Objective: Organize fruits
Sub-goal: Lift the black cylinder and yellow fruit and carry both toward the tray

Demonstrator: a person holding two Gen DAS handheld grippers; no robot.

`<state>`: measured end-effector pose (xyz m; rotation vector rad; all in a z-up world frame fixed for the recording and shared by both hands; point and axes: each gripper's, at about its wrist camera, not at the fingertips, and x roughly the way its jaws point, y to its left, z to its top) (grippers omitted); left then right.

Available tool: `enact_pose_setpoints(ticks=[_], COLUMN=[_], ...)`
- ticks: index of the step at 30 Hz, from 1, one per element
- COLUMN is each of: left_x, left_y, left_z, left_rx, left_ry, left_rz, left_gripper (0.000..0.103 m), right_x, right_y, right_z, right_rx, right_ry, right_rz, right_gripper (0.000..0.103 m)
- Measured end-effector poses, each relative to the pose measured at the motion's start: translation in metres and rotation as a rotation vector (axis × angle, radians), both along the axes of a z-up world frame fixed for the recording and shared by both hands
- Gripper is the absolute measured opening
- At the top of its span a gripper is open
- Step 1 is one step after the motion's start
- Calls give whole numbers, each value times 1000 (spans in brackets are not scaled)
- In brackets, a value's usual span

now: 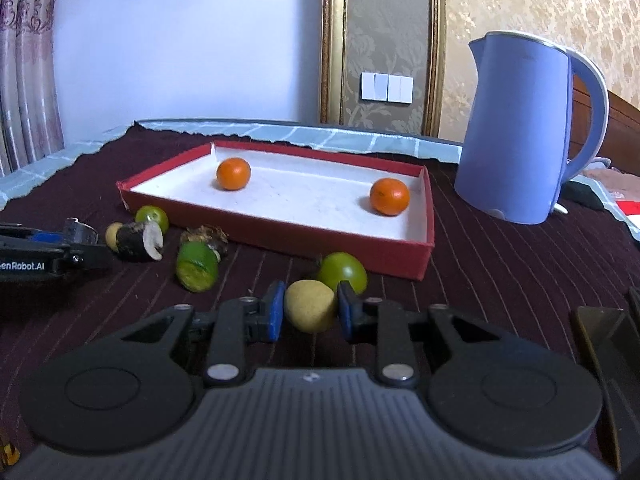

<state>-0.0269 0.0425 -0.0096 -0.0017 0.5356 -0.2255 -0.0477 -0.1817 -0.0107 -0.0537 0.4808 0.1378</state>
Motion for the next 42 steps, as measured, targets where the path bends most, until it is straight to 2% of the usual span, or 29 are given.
enact_pose_setpoints(ticks=[4, 9, 18, 30, 42], left_x=[-2, 0, 28, 55, 64], left_y=[-14, -31, -57, -68, -71], left_z=[7, 8, 17, 23, 22], left_rx=[32, 53, 86, 107, 114], left_ry=[-44, -54, -68, -64, -43], left_rz=[-13, -39, -5, 15, 29], left_gripper=[39, 39, 39, 39, 39], right_x=[4, 5, 16, 43, 48], right_y=[1, 1, 0, 0, 0], right_z=[3, 1, 14, 24, 23], right_rx=[21, 35, 64, 92, 95], right_ry=[-11, -6, -52, -65, -53], right_rz=[-18, -35, -91, -132, -136], right_gripper=[26, 26, 26, 26, 26])
